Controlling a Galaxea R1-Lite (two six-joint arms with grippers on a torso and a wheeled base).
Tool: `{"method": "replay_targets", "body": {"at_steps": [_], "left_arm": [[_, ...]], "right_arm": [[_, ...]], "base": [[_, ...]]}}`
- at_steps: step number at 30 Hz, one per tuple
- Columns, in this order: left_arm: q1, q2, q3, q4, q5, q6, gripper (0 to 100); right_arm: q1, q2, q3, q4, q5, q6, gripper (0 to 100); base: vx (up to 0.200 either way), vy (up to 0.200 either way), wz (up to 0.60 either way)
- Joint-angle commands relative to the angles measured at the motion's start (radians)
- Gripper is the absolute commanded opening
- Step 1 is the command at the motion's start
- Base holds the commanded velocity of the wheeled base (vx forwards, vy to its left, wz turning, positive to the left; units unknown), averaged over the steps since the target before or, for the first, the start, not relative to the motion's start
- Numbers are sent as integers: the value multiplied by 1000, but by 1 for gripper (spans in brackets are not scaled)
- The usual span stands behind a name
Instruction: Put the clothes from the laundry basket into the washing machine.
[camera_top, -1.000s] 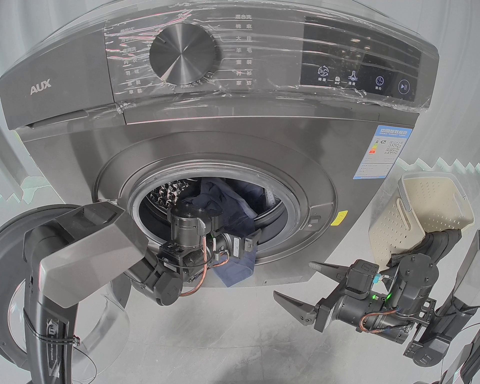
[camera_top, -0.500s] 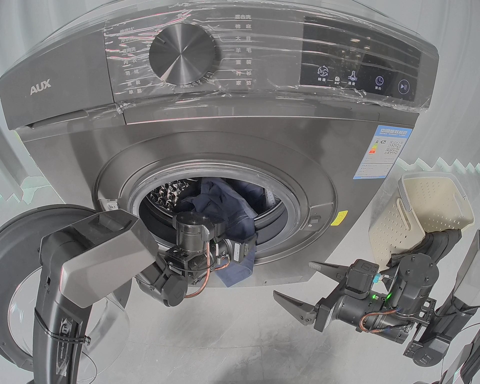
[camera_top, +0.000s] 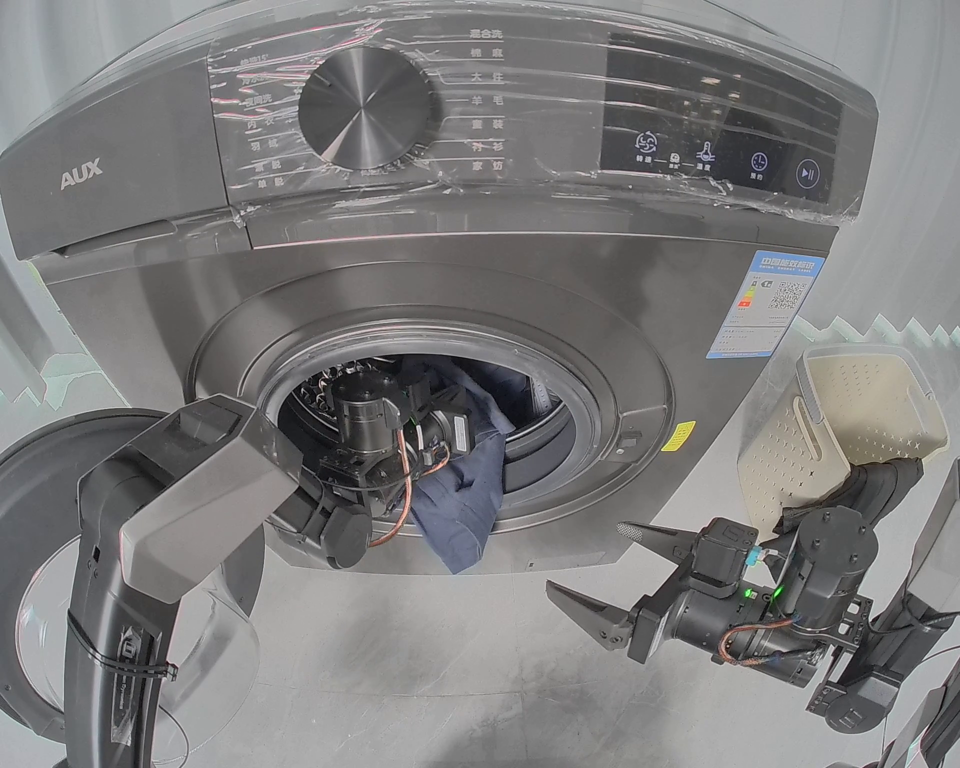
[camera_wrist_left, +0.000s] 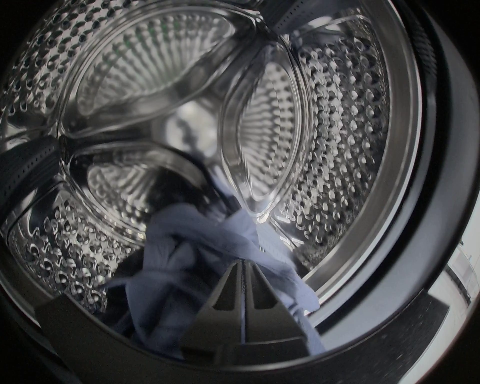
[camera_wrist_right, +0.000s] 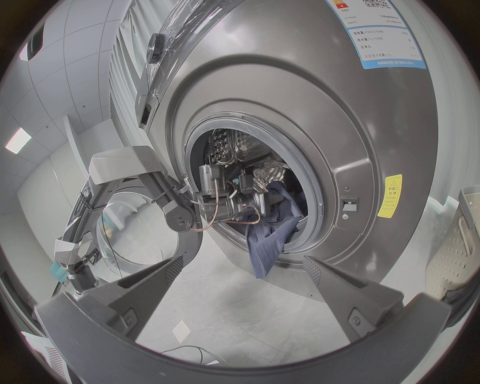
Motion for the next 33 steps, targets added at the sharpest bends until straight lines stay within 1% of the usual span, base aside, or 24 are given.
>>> {"method": "replay_targets", "body": {"at_steps": [1,2,6,8,12,14,15,17,18,19,22,26,27,28,31,33], "left_arm": [[16,24,-132,-6,47,-29,0],[16,41,-175,-6,66,-40,0],[15,67,-218,-5,89,-43,0],[13,67,-207,-5,89,-43,0],[4,51,-141,-2,83,-40,0],[1,14,-98,6,75,-38,0],[-4,-9,-70,10,72,-37,100],[-11,-31,-43,15,63,-37,100],[-28,-77,20,38,32,-37,100],[-33,-104,55,56,18,-38,100],[-48,-155,128,104,0,-28,100],[-59,-166,169,121,-3,0,100],[-59,-166,187,122,-12,14,100],[-59,-166,204,122,-18,22,100],[-57,-157,246,119,-34,40,100],[-56,-154,258,119,-37,46,100]], "right_arm": [[11,2,-2,-1,0,1,100],[12,2,-2,-1,0,3,100],[12,2,-1,-1,0,3,100],[12,2,-1,-1,0,3,100],[12,4,-1,-1,0,3,100],[12,4,-1,-1,0,3,100],[12,4,-1,-1,0,3,100],[12,4,-1,-1,0,3,100],[12,4,-1,-1,0,3,100],[12,4,-1,-1,0,3,100],[12,2,-1,-1,0,1,100],[12,1,-1,-1,0,1,100],[12,-2,1,-1,0,1,100],[12,-2,2,-1,0,1,100],[11,-5,1,-1,0,1,100],[12,-5,1,-1,0,0,100]], "base": [[0,0,0],[0,0,0],[0,0,0],[0,0,0],[0,0,0],[0,0,0],[0,0,0],[0,0,0],[0,0,0],[0,0,0],[0,0,0],[0,0,0],[0,0,0],[0,0,0],[0,0,0],[0,0,0]]}}
